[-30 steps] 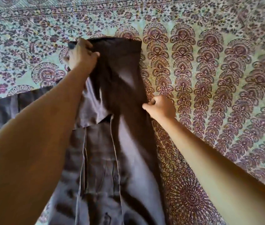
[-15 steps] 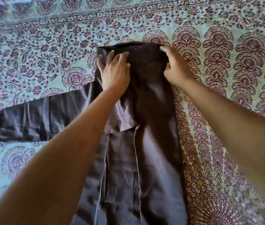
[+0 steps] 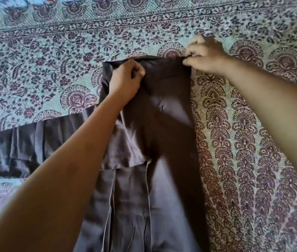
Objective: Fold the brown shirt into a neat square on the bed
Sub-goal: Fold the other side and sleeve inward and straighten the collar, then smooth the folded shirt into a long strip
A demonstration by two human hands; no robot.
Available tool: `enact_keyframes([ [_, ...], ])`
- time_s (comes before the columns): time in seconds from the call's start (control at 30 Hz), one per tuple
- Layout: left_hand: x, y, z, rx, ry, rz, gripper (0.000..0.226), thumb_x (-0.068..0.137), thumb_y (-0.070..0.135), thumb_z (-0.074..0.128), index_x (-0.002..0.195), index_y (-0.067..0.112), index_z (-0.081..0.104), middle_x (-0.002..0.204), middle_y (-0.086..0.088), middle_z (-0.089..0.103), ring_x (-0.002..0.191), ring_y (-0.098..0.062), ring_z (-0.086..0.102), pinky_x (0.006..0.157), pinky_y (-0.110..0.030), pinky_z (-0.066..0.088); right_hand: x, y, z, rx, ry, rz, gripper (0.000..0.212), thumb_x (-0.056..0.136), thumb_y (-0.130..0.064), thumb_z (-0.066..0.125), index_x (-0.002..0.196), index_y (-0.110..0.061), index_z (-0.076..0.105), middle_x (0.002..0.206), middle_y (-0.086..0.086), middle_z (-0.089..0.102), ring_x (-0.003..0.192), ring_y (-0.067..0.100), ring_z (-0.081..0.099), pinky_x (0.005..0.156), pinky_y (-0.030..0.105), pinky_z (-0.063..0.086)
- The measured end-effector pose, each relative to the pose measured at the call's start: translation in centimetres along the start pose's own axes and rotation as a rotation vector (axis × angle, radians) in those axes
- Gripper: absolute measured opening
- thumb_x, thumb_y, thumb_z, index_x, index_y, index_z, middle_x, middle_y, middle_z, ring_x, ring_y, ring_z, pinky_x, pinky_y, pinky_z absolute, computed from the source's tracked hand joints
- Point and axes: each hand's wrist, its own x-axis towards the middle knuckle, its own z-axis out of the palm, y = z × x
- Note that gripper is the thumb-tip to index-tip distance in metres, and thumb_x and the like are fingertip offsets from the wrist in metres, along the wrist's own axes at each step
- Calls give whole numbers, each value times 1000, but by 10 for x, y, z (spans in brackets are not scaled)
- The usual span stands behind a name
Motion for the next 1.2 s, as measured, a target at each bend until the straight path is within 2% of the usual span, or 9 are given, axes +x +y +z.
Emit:
enact_keyframes([
  [0.17,-1,4,12,-70,36,108,11,78,10,54,87,12,60,81,1,65,81,-24,61,73,-32,48,2,-5,12,33,165,92,20,91,-30,52,102,-13,57,121,12,53,103,26,52,75,28,36],
  [0.3,-3,12,32,245,-162,224,30,83,13,54,108,23,66,120,2,63,114,-21,55,97,-36,40,-10,-19,39,-122,427,307,43,88,-11,47,130,-10,39,129,15,44,112,32,50,81,38,42],
  [0.4,-11,10,27,375,-78,247,41,88,20,50,129,27,54,138,10,50,128,-13,42,103,-34,24,-35,-31,71,-89,688,51,38,82,-13,41,117,-6,52,121,14,54,109,31,53,86,43,44],
  [0.5,-27,-2,-2,251,189,249,37,84,16,47,116,25,63,124,7,61,116,-18,52,100,-36,33,-57,-42,104,-70,485,-251,48,90,-26,35,131,-5,47,140,13,45,130,29,41,106,41,31],
  [0.6,-29,-32,-26,135,386,-55,26,83,17,47,96,21,69,100,-5,70,94,-24,62,78,-31,45,-62,-29,120,-230,206,-206,70,87,-50,13,145,-13,28,155,7,20,143,21,18,115,39,10],
  [0.8,-10,-38,-28,-294,-48,-447,33,82,37,66,57,18,54,42,9,55,38,-2,47,43,-19,37,-54,-41,112,-158,289,-114,60,92,-43,21,141,-14,36,153,8,25,143,22,18,115,39,8],
  [0.97,7,-20,-22,-209,-306,-281,27,81,15,70,60,18,53,39,11,49,33,2,39,37,-10,29,-35,-57,112,-124,298,-111,48,98,-31,32,142,-13,33,153,9,24,143,22,16,115,37,6],
  [1.1,12,-36,-19,-276,-155,-406,26,81,2,65,67,20,52,33,11,48,29,2,40,32,-11,27,-34,-50,124,-199,252,-120,53,98,-32,33,146,-12,24,155,9,16,144,22,12,115,37,4],
  [1.2,14,-45,-11,-198,-13,-398,33,75,14,74,64,23,44,59,5,52,51,-12,56,43,-17,37,-38,-45,129,-239,305,-178,55,96,-36,30,147,-16,23,156,10,15,143,26,15,115,41,8],
])
